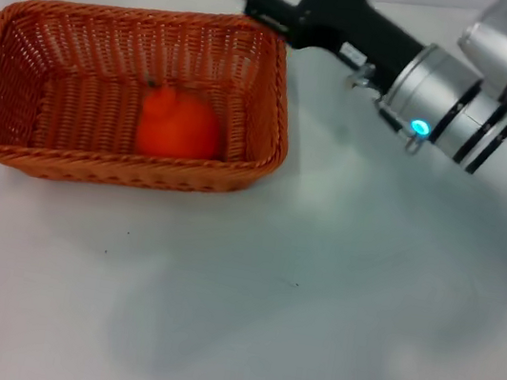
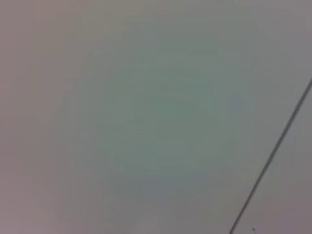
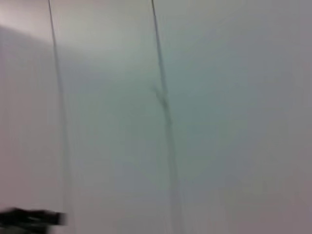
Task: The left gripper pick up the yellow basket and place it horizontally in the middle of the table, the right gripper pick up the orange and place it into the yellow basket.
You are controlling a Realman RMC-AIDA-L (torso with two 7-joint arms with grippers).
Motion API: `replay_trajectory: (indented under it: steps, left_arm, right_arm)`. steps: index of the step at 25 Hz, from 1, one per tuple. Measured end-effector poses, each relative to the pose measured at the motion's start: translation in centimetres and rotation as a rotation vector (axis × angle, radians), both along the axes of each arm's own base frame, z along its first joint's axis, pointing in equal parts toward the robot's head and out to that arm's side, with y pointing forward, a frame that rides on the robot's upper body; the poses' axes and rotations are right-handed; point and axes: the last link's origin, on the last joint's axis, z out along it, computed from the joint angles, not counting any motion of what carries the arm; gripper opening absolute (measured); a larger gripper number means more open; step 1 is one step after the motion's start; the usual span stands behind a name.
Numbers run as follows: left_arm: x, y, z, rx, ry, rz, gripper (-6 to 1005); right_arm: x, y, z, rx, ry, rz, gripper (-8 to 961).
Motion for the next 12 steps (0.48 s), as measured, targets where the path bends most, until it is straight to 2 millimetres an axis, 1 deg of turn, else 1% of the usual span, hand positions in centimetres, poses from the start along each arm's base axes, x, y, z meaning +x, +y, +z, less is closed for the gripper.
replay_trajectory:
  steps: [2,6,12]
  left_arm:
    - [-0.1,-0.1,-0.2,-0.001,0.0,0.003,893]
    - [-0.5,-0.4,-0.3,-0.003,-0.005,0.014,893]
    - [-0.9,-0.6,-0.6,-0.003,0.014,0.021,893]
  right_arm:
    - [0.8,0.3,0.7,0.106,-0.049,-0.001,940]
    - [3.0,1.0,2.8,0.247,-0.078,-0.082,939]
    - [6.8,0.2,5.9,0.434,-0.114,-0.173,939]
